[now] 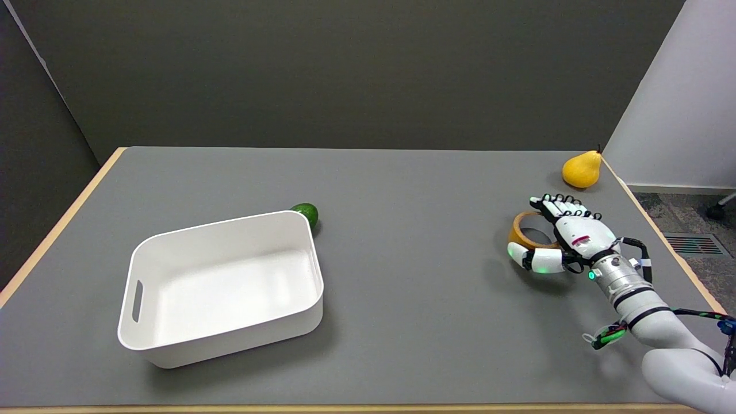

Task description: Pick up yellow tape.

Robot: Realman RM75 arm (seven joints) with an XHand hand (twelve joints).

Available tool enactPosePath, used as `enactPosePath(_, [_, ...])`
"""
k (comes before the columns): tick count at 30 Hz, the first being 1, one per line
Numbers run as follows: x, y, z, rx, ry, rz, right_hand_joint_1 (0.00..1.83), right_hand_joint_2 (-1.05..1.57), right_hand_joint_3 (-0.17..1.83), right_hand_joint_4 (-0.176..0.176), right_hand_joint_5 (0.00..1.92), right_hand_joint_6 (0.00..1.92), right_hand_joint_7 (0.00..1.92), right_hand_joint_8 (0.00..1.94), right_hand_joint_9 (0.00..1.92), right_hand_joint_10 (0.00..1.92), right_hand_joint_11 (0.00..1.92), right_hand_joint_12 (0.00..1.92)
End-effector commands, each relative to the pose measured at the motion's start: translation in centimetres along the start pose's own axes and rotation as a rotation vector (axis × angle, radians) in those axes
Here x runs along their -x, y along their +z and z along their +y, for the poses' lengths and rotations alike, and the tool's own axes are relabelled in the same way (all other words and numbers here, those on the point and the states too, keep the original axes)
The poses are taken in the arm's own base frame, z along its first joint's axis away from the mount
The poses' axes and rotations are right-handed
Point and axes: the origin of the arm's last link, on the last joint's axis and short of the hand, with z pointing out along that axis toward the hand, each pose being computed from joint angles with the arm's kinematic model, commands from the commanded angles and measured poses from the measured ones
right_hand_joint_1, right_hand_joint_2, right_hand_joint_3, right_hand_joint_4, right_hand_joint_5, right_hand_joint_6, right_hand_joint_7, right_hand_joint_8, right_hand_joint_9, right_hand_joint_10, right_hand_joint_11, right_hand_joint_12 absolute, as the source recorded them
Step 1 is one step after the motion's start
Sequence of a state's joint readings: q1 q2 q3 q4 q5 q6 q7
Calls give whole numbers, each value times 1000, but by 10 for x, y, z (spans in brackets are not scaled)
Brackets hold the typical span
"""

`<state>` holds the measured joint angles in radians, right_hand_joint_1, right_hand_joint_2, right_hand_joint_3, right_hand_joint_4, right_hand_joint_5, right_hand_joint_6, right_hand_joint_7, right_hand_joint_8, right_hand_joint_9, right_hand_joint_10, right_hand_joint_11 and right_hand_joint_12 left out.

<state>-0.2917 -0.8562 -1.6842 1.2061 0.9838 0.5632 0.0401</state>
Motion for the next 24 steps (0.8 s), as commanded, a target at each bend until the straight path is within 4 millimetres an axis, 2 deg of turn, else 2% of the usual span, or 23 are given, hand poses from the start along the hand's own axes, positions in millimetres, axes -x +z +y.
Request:
enactPosePath(1, [15,-9,2,26,18,-15,273,484,896,17,83,393,77,268,5,436,-1,1037])
enactPosePath(2, [15,-9,0,24,17,-6,283,488,893,16,88,395,78,282,1,452,-1,1049])
enactPosePath(4, [12,-10,-3,16,20,17,413,560,862,6,130,369,177,302,78,630,56,1210])
enactPosePath(5, [11,-10,-4,12,21,21,501,608,853,-1,158,358,248,324,140,750,102,1320])
enactPosePath(7, [9,-9,-7,6,23,32,567,610,944,-9,174,413,317,424,241,820,200,1398])
enactPosePath(9, [9,-8,-9,-1,23,41,704,642,922,-18,217,442,398,463,325,935,325,1552])
enactPosePath(11, [7,-8,-11,-4,25,50,893,762,914,-26,357,760,631,792,525,1148,522,1677])
enactPosePath(13, [6,-7,-13,-8,33,58,941,792,909,-27,381,897,677,885,603,1234,596,1717])
enactPosePath(15, [5,-5,-17,-16,38,67,1236,1021,433,-45,409,1041,734,1302,667,1274,674,1806])
enactPosePath(16, [3,-4,-19,-21,40,71,1278,1139,230,-81,425,1211,762,1416,706,1264,714,1818])
enactPosePath(17, [1,-3,-22,-30,42,79,1206,1248,87,-142,441,1470,788,1423,754,1229,755,1797])
enactPosePath(18, [-1,-1,-25,-39,43,88,1166,1306,13,-176,453,1610,802,1433,783,1214,776,1796])
enactPosePath(22, [-21,7,-44,-97,50,147,1166,1285,58,-176,474,1572,793,1494,797,1262,765,1886])
enactPosePath(24, [-41,12,-60,-149,50,213,1163,1236,153,-176,601,1534,664,1551,784,1361,762,1920])
